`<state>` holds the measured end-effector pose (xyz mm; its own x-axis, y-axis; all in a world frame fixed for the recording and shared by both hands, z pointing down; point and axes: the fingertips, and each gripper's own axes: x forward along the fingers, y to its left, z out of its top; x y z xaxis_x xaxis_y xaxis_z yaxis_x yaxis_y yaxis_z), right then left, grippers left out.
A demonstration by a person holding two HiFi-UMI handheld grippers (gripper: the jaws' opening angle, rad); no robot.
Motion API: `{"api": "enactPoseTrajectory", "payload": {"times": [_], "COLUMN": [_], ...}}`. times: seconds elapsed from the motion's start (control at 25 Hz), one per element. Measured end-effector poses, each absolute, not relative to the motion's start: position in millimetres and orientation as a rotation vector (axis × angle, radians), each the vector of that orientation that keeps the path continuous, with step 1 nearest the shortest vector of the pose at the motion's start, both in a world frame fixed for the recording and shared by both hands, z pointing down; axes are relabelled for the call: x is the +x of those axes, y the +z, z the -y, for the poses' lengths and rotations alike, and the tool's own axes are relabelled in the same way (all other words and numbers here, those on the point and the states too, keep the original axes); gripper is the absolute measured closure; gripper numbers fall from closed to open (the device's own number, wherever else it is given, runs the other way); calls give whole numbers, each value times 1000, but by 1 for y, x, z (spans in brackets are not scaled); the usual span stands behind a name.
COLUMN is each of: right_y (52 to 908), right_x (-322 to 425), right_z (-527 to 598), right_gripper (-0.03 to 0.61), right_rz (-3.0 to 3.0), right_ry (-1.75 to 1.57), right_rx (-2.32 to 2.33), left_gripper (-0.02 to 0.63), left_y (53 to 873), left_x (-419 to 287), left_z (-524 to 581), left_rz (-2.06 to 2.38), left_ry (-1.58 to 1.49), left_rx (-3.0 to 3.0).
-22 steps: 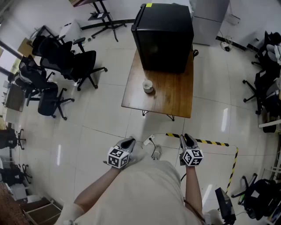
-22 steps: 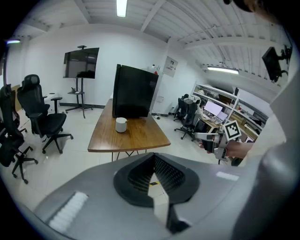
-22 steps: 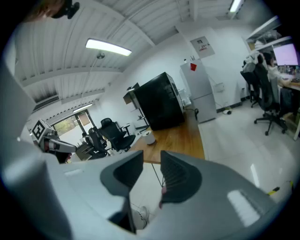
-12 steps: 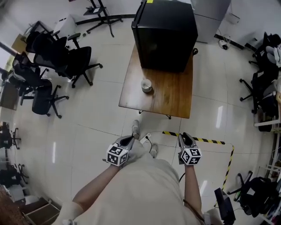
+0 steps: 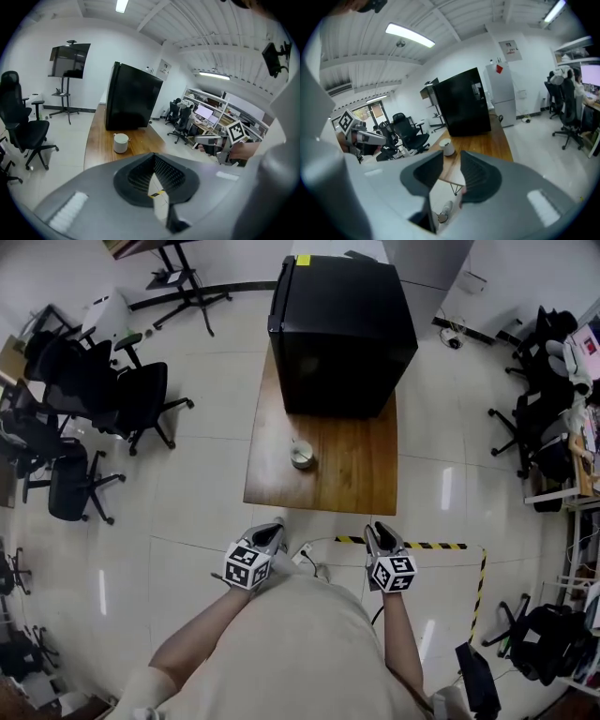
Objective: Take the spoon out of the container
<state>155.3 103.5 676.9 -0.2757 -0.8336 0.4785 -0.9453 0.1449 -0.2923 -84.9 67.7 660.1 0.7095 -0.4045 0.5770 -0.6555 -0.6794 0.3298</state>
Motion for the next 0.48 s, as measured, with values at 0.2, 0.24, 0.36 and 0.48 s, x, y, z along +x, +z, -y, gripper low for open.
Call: {"api": "enactPoseTrajectory", "payload": {"times": [0.2,0.24,0.36,0.48], "right_y": [663,661,657,657], "right_x": [133,128,118,108], "right_z": [-59,-52,-32,-13], "right_gripper": [469,469,469,469], "right_rz": [2202,2197,2176,2153], "right_ry": [775,764,743,743], "right_rx": [1744,1740,1737,1740], "left_gripper": [611,611,611,611], "left_y": [656,656,657,665], "left_x": [-88,-89,-93,-98], "left_z": [-25,-18,1,23], "left_rz": [733,722,678,638], "left_ry": [648,651,657,663], "left_rx": [2448,2460,2487,2513]}}
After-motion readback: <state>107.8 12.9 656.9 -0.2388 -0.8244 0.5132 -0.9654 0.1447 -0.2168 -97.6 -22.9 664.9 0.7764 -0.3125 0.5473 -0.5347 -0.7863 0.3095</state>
